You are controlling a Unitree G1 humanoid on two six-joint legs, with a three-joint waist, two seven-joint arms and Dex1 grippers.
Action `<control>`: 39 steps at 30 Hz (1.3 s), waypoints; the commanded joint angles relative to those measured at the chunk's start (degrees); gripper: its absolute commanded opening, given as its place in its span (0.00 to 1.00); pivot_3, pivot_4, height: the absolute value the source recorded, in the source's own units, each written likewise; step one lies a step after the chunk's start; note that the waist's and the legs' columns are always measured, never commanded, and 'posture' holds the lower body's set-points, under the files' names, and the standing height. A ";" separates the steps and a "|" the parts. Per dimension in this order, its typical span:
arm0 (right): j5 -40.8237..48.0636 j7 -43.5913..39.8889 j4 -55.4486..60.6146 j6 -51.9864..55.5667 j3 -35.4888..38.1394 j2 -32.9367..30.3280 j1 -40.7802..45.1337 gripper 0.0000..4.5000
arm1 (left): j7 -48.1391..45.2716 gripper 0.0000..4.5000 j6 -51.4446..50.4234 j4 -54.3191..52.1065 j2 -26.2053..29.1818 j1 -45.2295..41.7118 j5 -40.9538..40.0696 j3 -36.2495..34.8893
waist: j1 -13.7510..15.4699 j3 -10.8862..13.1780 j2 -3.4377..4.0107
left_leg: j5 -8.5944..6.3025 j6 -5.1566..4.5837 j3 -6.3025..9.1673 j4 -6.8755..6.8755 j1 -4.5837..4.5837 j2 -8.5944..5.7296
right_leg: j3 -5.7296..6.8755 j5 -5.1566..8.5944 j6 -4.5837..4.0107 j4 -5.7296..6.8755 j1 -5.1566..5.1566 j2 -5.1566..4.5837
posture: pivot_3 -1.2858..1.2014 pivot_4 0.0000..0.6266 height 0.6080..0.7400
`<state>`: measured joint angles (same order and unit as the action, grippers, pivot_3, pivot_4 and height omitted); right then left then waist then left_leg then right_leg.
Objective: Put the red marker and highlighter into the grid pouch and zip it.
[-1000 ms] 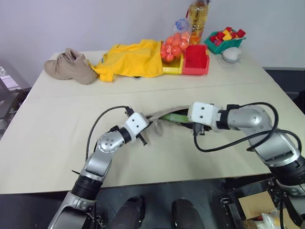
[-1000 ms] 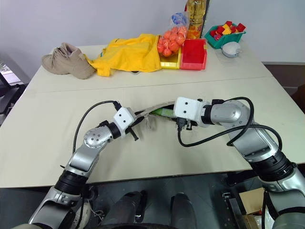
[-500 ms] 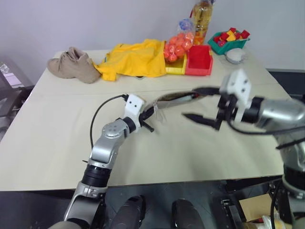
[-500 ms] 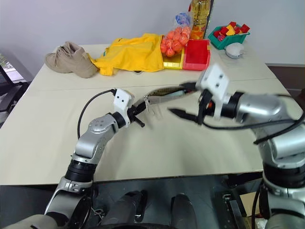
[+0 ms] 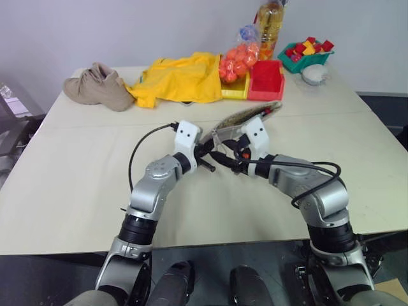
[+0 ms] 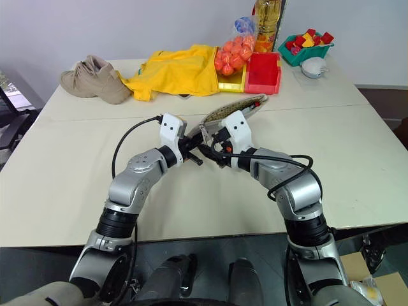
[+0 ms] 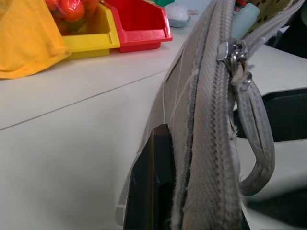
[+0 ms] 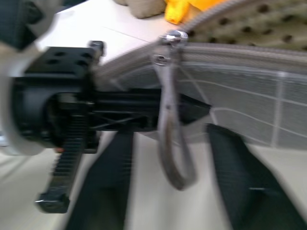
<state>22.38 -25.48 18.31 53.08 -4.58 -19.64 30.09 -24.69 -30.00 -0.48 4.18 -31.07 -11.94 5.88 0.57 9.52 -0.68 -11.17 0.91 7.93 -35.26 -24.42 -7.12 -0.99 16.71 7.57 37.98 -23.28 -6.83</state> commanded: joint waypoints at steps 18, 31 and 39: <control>0.29 -9.14 -0.94 -3.68 13.06 -24.10 2.45 0.01 | -4.51 0.00 18.14 3.24 13.12 4.76 7.32 1.34 | 0.09 0.01 0.00 | -0.12 -0.20 -0.03 0.04 0.00 0.01 | 0.00 0.00 0.00 -0.06 0.02 -0.02 | 0.52 0.24 1.00; 1.63 -14.97 -0.54 -9.16 13.29 -25.90 -7.62 0.76 | -7.21 0.89 14.28 -2.26 17.28 11.92 3.86 -2.31 | -0.14 0.01 0.00 | -0.13 -0.22 -0.03 0.04 0.01 0.04 | 0.00 0.00 0.00 -0.06 0.02 -0.02 | 0.52 0.24 1.00; 3.65 -20.84 -2.60 -15.31 16.85 -25.80 -14.78 0.99 | -7.56 1.00 5.50 -9.10 18.89 21.23 -4.68 -10.42 | 0.05 0.00 0.01 | -0.15 -0.24 -0.03 0.03 0.02 0.04 | 0.00 0.00 0.00 -0.09 0.06 -0.03 | 0.52 0.24 1.00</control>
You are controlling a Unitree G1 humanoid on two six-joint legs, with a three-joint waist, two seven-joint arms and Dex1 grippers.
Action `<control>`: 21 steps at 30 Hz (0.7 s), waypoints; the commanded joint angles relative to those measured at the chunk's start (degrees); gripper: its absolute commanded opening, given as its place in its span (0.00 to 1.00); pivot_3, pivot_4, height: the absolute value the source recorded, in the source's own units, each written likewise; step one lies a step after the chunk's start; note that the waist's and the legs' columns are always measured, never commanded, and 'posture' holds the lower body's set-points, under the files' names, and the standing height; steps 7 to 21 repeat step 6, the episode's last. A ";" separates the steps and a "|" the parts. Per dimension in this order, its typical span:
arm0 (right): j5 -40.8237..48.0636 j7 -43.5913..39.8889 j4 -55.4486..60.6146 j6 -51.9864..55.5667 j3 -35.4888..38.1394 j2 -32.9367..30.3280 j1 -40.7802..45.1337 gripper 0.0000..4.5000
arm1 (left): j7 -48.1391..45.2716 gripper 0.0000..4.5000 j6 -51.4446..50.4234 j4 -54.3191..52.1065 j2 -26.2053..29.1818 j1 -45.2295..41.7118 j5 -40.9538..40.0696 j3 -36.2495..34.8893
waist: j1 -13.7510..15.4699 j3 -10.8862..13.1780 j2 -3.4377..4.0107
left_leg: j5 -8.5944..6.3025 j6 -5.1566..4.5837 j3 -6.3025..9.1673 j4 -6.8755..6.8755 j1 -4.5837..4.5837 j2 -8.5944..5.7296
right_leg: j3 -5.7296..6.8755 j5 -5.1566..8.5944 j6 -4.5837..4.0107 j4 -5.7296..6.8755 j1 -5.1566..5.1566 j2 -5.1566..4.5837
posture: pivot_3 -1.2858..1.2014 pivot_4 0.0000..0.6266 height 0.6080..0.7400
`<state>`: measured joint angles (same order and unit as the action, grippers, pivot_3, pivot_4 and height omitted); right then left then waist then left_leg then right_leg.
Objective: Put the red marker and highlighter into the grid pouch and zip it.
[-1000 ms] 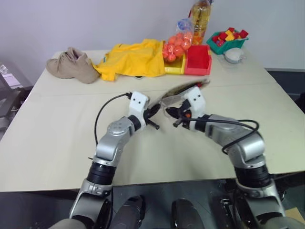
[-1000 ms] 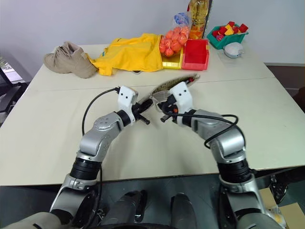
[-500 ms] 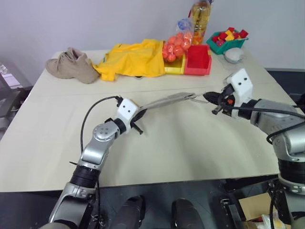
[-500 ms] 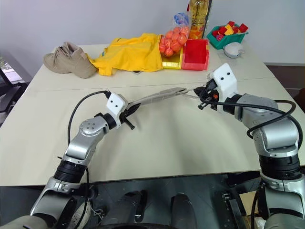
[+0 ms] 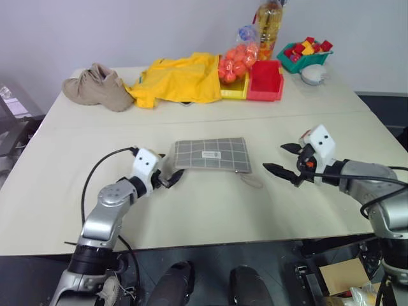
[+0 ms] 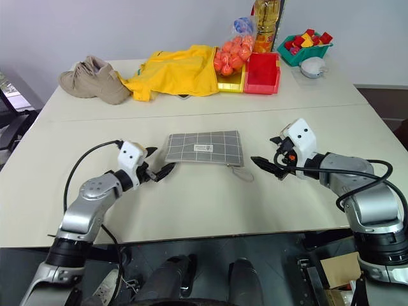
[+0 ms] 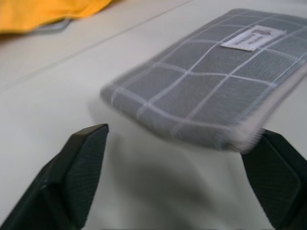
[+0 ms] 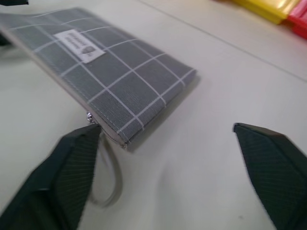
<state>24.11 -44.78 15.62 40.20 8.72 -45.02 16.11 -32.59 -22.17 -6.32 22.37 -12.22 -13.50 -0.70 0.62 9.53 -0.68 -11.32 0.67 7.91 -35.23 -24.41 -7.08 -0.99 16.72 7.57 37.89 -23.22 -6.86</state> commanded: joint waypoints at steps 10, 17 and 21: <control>1.98 -2.47 -2.51 -5.16 3.79 0.75 -2.72 0.99 | 1.91 1.00 -2.31 -6.02 1.58 8.23 -3.68 -7.17 | 0.02 0.00 0.00 | -0.01 -0.01 0.00 0.00 0.01 0.02 | 0.00 0.00 -0.01 0.00 0.00 0.00 | 0.52 0.24 1.00; 1.98 -2.47 -2.51 -5.16 3.79 0.75 -2.72 0.99 | 1.91 1.00 -2.31 -6.02 1.58 8.23 -3.68 -7.17 | 0.02 0.00 0.00 | -0.01 -0.01 0.00 0.00 0.01 0.02 | 0.00 0.00 -0.01 0.00 0.00 0.00 | 0.52 0.24 1.00; 1.98 -2.47 -2.51 -5.16 3.79 0.75 -2.72 0.99 | 1.91 1.00 -2.31 -6.02 1.58 8.23 -3.68 -7.17 | 0.02 0.00 0.00 | -0.01 -0.01 0.00 0.00 0.01 0.02 | 0.00 0.00 -0.01 0.00 0.00 0.00 | 0.52 0.24 1.00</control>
